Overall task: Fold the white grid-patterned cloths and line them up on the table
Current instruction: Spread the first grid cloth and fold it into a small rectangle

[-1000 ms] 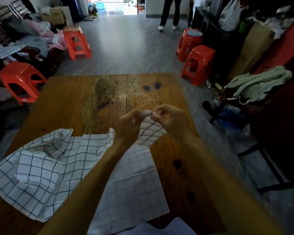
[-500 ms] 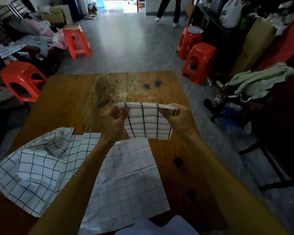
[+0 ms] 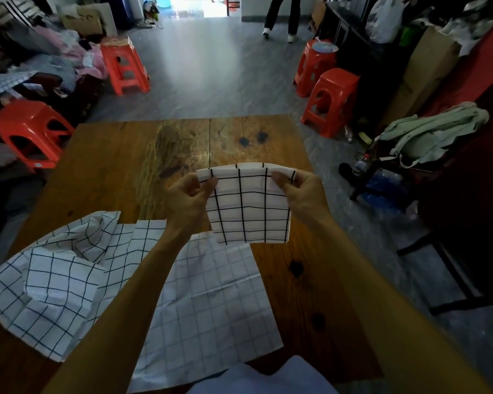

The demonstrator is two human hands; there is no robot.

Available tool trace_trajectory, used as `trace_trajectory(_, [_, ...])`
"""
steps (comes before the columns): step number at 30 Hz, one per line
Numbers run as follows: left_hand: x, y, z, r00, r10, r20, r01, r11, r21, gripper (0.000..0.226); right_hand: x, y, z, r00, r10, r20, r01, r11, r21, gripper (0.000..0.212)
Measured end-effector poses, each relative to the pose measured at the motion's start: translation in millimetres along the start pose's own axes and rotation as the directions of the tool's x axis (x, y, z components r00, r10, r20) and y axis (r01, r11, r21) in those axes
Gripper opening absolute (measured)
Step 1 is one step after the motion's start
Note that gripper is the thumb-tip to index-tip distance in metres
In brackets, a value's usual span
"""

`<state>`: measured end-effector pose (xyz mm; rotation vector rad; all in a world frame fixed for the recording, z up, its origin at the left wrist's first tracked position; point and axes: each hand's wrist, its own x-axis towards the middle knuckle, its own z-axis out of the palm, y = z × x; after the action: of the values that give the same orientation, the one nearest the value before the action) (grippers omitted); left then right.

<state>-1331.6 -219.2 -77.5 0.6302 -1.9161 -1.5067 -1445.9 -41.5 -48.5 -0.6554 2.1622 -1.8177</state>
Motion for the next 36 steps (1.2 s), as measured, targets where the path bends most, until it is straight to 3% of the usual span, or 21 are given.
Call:
trace_trajectory(3, [-0.6, 0.7, 0.7, 1.0, -0.004, -0.005, 0.004, 1.0, -0.003, 0.02, 0.8, 0.5, -2.5, 1.0, 0.01, 0.015, -0.01, 1.0, 0.022, 0.014])
trace_trajectory(10, [-0.3, 1.5, 2.6, 1.0, 0.026, 0.01, -0.026, 1.0, -0.007, 0.011, 1.4, 5.5, -7.6, 1.0, 0.024, 0.014, -0.025, 0.996, 0.091, 0.006])
trace_trajectory(30, [-7.2, -1.3, 8.8, 0.997, 0.073, 0.02, -0.074, 0.997, 0.019, 0.009, 1.0, 19.8, -8.9, 0.985, 0.133, -0.11, -0.115, 0.981, 0.159, 0.015])
trace_trajectory(33, [-7.3, -2.5, 10.3, 0.996, 0.08, 0.027, -0.08, 0.997, 0.016, 0.004, 2.6, 30.2, -5.0, 0.968, 0.12, -0.22, -0.131, 0.991, -0.033, 0.032])
trace_trajectory(35, [-7.0, -4.0, 11.7, 0.995, 0.089, 0.037, -0.089, 0.996, 0.024, 0.004, 0.0, 31.2, -0.7, 0.959, -0.065, -0.275, -0.014, 0.961, -0.276, 0.049])
trace_trajectory(36, [-7.0, -4.9, 12.7, 0.994, 0.096, 0.047, -0.097, 0.995, 0.029, 0.005, -1.9, 27.0, 4.0, 0.95, -0.212, -0.228, 0.109, 0.913, -0.393, 0.051])
